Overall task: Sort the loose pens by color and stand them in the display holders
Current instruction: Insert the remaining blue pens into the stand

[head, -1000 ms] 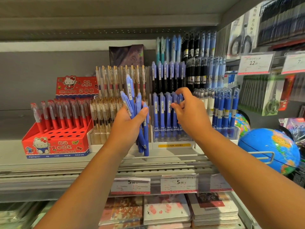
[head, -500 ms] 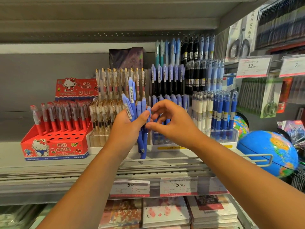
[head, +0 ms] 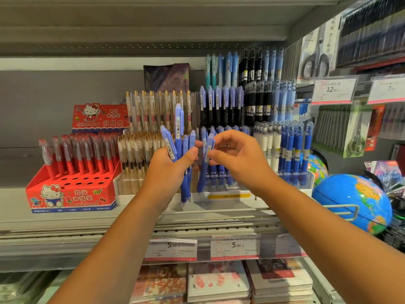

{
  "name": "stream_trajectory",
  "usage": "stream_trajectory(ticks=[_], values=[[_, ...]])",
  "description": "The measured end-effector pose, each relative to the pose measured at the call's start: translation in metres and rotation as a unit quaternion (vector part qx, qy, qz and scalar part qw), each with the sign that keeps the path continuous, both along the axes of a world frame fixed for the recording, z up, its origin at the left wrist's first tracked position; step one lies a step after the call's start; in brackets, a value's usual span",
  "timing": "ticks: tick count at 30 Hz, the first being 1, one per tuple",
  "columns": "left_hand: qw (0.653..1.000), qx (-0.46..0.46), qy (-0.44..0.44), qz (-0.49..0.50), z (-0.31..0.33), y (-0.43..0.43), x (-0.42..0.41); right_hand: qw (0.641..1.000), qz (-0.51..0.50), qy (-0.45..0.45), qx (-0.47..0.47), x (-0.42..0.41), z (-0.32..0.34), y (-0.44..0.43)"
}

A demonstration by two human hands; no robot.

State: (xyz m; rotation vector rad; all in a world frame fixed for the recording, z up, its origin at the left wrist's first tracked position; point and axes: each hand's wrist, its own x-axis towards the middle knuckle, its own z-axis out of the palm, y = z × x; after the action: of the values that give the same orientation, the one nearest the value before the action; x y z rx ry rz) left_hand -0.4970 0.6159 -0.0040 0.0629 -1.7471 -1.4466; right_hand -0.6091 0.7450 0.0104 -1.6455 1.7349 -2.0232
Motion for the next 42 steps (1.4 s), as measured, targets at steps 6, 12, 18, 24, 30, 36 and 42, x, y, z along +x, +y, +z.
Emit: stream_trajectory(ticks=[6,12,18,24,30,36,42], values=[[1.0,-0.016,-0.005,0.012,0.001,-0.001,0.002,0.995,-0.03,-0.034,-0.093,-0.011,0.008,0.011],[1.0,-0.008,-0.008,-0.003,0.001,-0.001,0.003,0.977,-0.147,0.023,-0.155,-0.022,0.011,0.017],[1.0,0.009,-0.007,-0.027,0.001,0.0,0.005,0.956,-0.237,0.031,-0.167,-0.026,0.009,0.017],[0.998,0.031,-0.007,-0.054,0.002,-0.001,0.004,0.956,-0.269,0.039,-0.107,-0.026,0.006,0.015],[0.997,0.021,-0.011,-0.067,0.002,-0.001,0.004,0.955,-0.295,0.026,-0.029,-0.03,0.002,0.012],[0.997,0.018,-0.019,-0.078,0.001,-0.002,0.004,0.944,-0.319,0.07,0.034,-0.032,0.002,0.01],[0.996,0.017,-0.024,-0.079,0.0,-0.003,0.004,0.924,-0.346,0.126,0.099,-0.032,0.005,0.012]])
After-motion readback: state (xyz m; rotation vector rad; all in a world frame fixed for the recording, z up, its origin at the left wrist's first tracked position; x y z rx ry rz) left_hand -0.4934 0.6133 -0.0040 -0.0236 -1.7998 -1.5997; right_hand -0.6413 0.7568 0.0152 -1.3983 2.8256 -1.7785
